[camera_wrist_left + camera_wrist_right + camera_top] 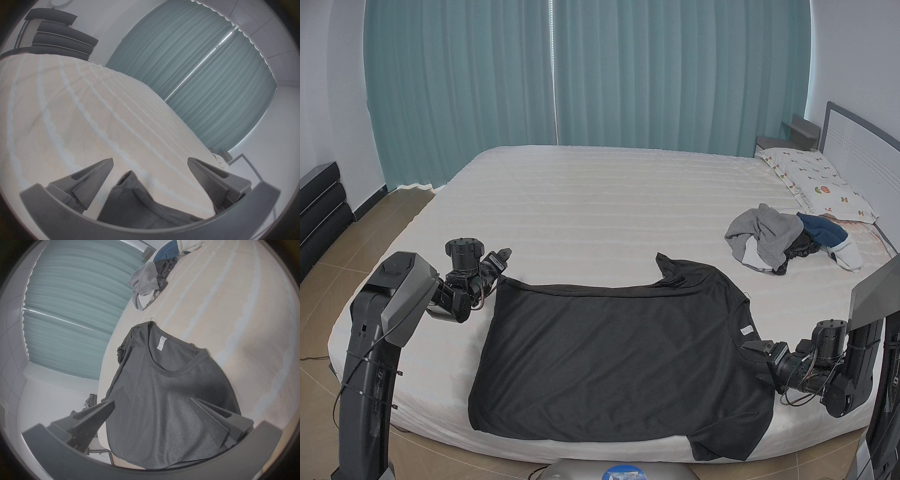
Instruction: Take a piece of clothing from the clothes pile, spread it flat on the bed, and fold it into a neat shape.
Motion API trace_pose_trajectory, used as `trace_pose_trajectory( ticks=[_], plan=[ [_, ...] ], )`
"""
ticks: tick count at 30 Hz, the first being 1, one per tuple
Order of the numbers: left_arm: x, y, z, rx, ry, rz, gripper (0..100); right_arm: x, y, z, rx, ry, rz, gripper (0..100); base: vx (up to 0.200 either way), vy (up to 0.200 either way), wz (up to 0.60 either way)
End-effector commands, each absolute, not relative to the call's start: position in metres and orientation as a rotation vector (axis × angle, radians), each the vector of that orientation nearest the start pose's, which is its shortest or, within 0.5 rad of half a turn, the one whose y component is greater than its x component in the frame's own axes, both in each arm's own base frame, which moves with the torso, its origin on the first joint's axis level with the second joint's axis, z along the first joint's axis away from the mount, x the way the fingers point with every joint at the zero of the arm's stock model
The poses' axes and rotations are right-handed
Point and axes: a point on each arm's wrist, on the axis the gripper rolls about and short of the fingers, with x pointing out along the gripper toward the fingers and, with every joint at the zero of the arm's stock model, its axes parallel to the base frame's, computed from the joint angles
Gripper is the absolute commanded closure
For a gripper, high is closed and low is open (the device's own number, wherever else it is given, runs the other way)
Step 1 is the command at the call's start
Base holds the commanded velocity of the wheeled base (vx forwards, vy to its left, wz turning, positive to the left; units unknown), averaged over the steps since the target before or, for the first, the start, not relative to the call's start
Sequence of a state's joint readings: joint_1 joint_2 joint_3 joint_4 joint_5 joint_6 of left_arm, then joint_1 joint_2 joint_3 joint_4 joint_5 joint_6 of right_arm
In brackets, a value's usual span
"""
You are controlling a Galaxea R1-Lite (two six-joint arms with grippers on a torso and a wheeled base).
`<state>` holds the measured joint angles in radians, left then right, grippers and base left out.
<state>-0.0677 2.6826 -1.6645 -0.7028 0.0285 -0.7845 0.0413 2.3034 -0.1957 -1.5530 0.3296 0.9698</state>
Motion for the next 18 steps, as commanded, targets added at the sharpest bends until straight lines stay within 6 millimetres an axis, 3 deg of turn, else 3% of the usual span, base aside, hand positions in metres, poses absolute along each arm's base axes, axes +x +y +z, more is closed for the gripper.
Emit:
trace_pose_trajectory(
  ticks=[1, 14, 15, 18],
  plan=[
    [0.5230, -0.0346, -0.0414, -0.751, 0.363, 0.112, 0, 0.2623, 0.0211, -0.0238, 1.010, 0.700, 0.074, 0, 0.000, 0.000, 0.00],
    [0.5159, -0.0444, -0.0419, -0.750, 0.375, 0.098, 0, 0.2622, 0.0215, -0.0251, 1.008, 0.705, 0.074, 0, 0.000, 0.000, 0.00],
    [0.5159, -0.0444, -0.0419, -0.750, 0.375, 0.098, 100, 0.2622, 0.0215, -0.0251, 1.008, 0.705, 0.074, 0, 0.000, 0.000, 0.00],
    [0.5159, -0.0444, -0.0439, -0.743, 0.377, 0.101, 100, 0.2622, 0.0215, -0.0251, 1.008, 0.705, 0.074, 0, 0.000, 0.000, 0.00]
  ],
)
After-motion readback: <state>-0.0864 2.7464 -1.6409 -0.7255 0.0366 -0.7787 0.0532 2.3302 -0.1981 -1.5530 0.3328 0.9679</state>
